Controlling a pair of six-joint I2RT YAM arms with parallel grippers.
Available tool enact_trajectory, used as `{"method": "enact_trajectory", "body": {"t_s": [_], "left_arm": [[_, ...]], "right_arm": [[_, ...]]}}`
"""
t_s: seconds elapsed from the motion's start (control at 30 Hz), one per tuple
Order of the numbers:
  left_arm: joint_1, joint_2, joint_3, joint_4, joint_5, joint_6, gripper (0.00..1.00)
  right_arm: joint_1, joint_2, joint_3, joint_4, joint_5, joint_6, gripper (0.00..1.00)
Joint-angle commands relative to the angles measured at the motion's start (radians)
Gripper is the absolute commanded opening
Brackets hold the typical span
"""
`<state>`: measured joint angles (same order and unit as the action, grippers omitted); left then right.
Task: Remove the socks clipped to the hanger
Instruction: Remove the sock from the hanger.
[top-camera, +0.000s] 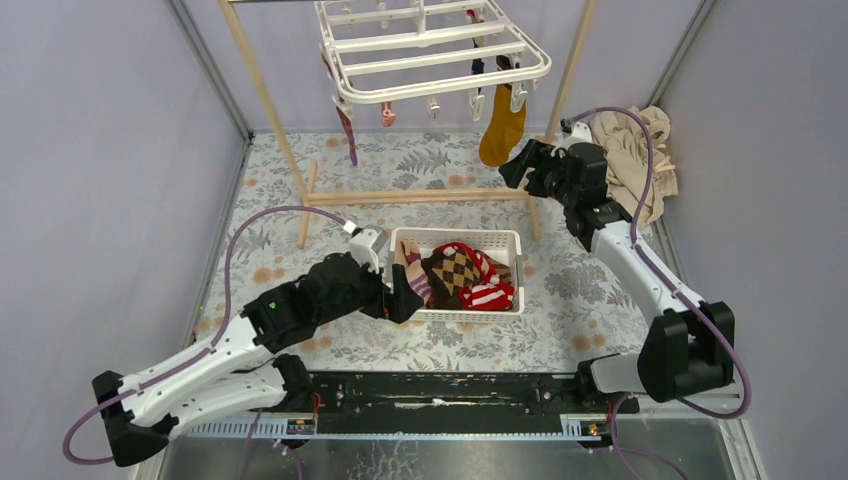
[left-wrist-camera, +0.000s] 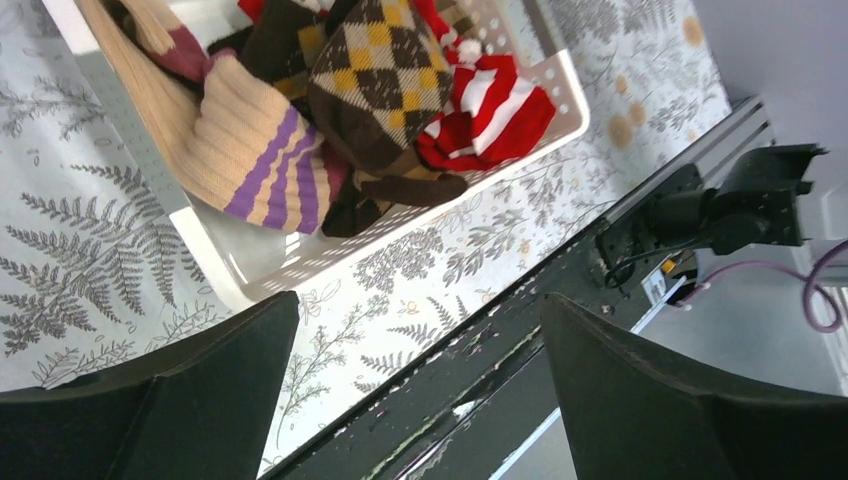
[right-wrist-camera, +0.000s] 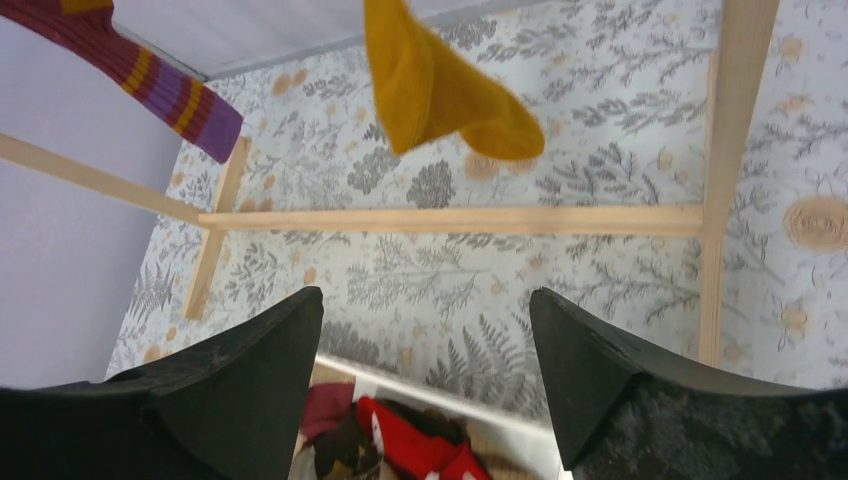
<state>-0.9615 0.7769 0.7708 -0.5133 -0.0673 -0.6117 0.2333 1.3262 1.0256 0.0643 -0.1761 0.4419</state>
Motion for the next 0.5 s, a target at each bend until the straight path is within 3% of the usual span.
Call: {"method": "enact_trajectory", "body": {"t_s": [0.0,0.23,0.47], "left_arm": [[0.0,0.033,-0.031,0.094,0.021,0.023,0.98],[-0.001,0.1,-0.005,0.148,-0.013,0.022,0.99],[0.0,0.133,0.024,0.145,-0.028,-0.012,0.99]], "right_arm": [[-0.037,0.054,0.076,0.196,-0.06,-0.041,0.82],[-0.074,0.176,0.146,0.329,-0.068,-0.046,0.82],[-0.086,0.301,0.188,0.528,-0.177,0.04,0.79]]}}
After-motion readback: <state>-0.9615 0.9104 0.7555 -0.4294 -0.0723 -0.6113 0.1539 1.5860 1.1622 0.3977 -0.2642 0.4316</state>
